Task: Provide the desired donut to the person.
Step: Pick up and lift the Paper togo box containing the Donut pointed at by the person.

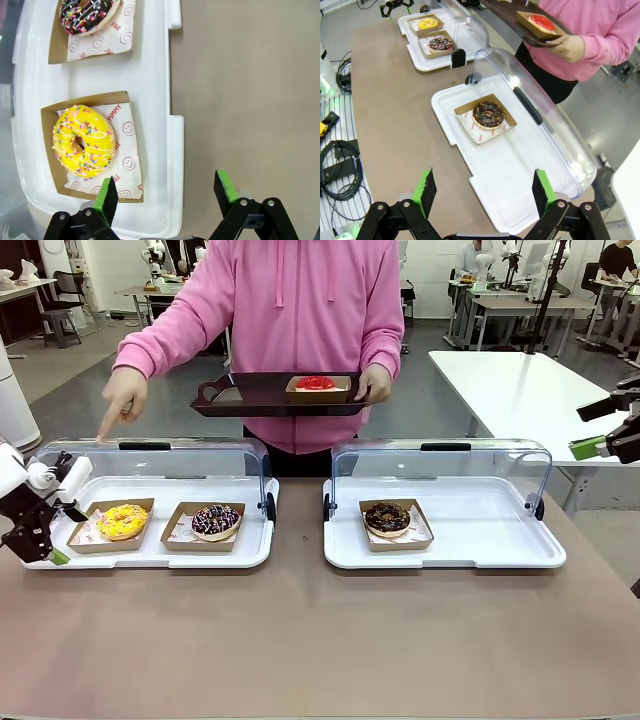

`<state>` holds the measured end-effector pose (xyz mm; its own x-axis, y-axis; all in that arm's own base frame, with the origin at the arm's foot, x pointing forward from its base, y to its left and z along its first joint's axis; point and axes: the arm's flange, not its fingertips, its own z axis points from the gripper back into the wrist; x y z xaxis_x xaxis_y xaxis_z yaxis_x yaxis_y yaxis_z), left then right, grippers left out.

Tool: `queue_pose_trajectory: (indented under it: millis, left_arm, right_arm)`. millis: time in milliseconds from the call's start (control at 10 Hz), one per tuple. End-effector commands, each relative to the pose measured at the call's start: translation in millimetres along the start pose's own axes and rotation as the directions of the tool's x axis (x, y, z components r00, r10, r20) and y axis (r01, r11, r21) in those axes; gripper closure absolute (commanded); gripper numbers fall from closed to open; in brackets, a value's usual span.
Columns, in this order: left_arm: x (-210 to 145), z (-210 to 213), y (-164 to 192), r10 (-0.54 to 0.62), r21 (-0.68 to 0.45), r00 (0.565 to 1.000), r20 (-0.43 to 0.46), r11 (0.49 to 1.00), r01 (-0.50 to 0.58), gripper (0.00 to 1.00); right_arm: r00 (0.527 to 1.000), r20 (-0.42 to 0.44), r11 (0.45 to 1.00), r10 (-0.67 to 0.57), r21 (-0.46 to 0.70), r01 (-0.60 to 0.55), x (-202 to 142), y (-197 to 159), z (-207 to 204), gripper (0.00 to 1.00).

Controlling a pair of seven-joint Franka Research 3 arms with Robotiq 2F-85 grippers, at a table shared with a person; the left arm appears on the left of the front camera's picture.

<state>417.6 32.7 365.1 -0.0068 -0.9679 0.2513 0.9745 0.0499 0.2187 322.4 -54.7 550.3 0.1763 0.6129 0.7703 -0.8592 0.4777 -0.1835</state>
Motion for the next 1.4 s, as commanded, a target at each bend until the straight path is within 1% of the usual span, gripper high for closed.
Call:
queue_pose_trajectory:
  millis: [0, 400, 600, 700, 1100, 1200, 1300]
  left_arm:
    - [-7, -9, 5, -0.014, 0.033, 1.000, -0.026, 0.999, 0.014, 0.00]
    - [-19, -23, 23, -0.015, 0.068, 0.999, -0.034, 0.997, 0.018, 0.00]
    - [-22, -27, 30, -0.009, 0.072, 1.000, -0.019, 0.997, 0.011, 0.00]
    - [-25, -31, 34, -0.013, 0.084, 0.999, -0.033, 0.996, 0.016, 0.00]
    - [-32, -42, 36, -0.009, 0.055, 1.000, -0.030, 0.998, 0.010, 0.00]
    - [-32, -43, 36, -0.035, 0.066, 0.999, -0.018, 0.997, 0.036, 0.06]
    - [-32, -43, 35, -0.022, 0.061, 0.999, -0.028, 0.998, 0.023, 0.60]
  right_arm:
    - [1.000, 0.006, 1.000, -0.005, 0.005, 0.005, -1, 0, -1, 0.00]
    - [1.000, 0.006, 1.000, -0.005, 0.005, 0.005, -1, 0, -1, 0.00]
    - [1.000, 0.006, 1.000, -0.005, 0.005, 0.005, -1, 0, -1, 0.00]
    - [1.000, 0.006, 1.000, -0.005, 0.005, 0.005, -1, 0, -1, 0.00]
    - [1.000, 0.006, 1.000, -0.005, 0.005, 0.005, -1, 0, -1, 0.00]
    - [1.000, 0.006, 1.000, -0.005, 0.005, 0.005, -1, 0, -1, 0.00]
    - [1.000, 0.006, 1.000, -0.005, 0.005, 0.005, -1, 0, -1, 0.00]
